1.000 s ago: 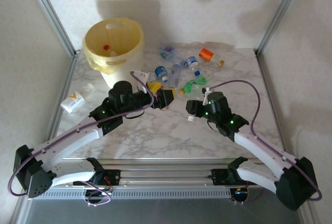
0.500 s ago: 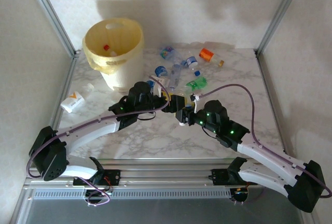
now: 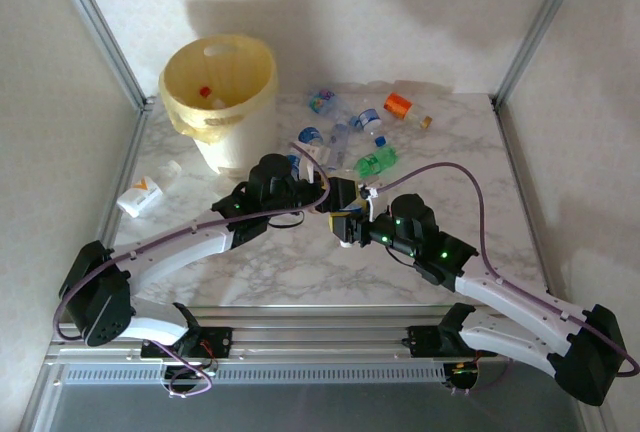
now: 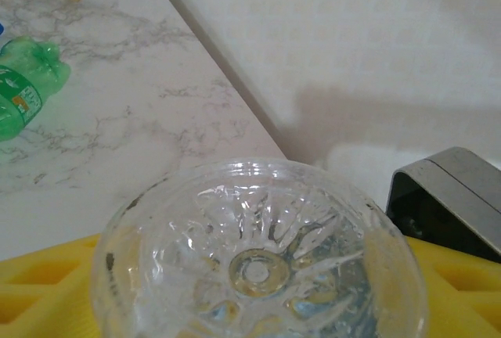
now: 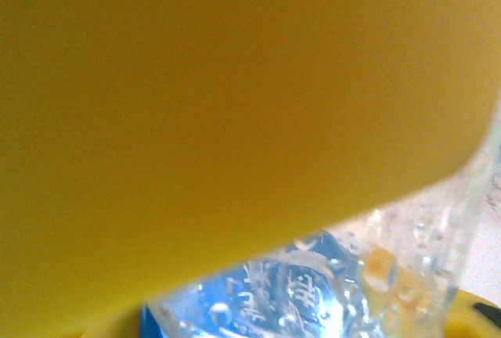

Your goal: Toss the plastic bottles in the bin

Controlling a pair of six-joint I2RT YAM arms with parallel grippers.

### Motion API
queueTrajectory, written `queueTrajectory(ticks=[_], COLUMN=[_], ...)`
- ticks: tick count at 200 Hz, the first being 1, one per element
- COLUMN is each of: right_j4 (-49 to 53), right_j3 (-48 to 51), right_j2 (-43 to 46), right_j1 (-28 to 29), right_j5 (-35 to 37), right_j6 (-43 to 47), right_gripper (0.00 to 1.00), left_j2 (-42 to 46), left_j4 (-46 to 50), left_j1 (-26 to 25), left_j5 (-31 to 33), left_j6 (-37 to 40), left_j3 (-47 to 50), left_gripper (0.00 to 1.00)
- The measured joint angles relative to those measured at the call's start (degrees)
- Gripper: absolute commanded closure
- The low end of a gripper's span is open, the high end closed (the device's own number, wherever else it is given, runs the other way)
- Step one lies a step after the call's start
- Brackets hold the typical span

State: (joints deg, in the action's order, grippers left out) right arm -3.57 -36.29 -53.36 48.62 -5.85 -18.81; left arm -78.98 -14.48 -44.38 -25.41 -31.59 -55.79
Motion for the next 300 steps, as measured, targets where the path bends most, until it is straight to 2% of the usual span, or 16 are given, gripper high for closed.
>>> queueTrajectory(ticks=[36, 59, 78, 110, 120, 137, 180, 226, 269, 300], right_j4=[0.1, -0.1, -0.3, -0.5, -0.4, 0.3, 4.1, 5.7, 6.2, 6.4], right_j3=[0.0, 0.0, 0.0, 0.0, 0.0, 0.0, -0.1, -0.1, -0.1, 0.1], right_j2=[-0.1, -0.6, -1.5, -2.0, -2.0, -1.9, -1.3, 0.7, 1.1, 1.1], right_j1=[-0.3, -0.3, -0.3, -0.3, -0.2, 0.1, 0.2, -0.9, -2.1, -2.4], right_j5=[0.2, -0.2, -0.7, -3.0, -3.4, -3.7, -1.5, 0.1, 0.5, 1.2], right_j6=[0.0, -0.1, -0.3, 0.2, 0.0, 0.5, 0.6, 0.2, -0.2, -0.5], right_gripper=[0.51, 0.45, 0.37, 0.17, 0.09, 0.01, 0.01, 0.01, 0.01, 0.01], left_j2=[-0.3, -0.3, -0.3, 0.3, 0.8, 1.6, 4.7, 9.1, 14.6, 17.5], left_j4=[0.3, 0.7, 1.5, 3.4, 4.3, 6.1, 13.1, 22.4, 23.5, 21.4], left_j1=[0.4, 0.6, 1.0, 1.8, 2.5, 4.8, 10.3, 15.6, 19.2, 21.6], left_j5=[0.1, 0.1, -0.1, -0.6, -0.2, 1.2, 5.4, 11.4, 19.1, 23.9], left_j6=[-0.2, 0.0, 0.0, 0.3, 0.8, 1.9, 5.7, 12.1, 18.0, 21.4], left_j3=[0.0, 0.0, 0.1, 0.1, 0.0, -0.4, -4.8, -16.8, -25.9, -27.8], left_gripper=[0.53, 0.59, 0.60, 0.61, 0.61, 0.62, 0.62, 0.61, 0.60, 0.61])
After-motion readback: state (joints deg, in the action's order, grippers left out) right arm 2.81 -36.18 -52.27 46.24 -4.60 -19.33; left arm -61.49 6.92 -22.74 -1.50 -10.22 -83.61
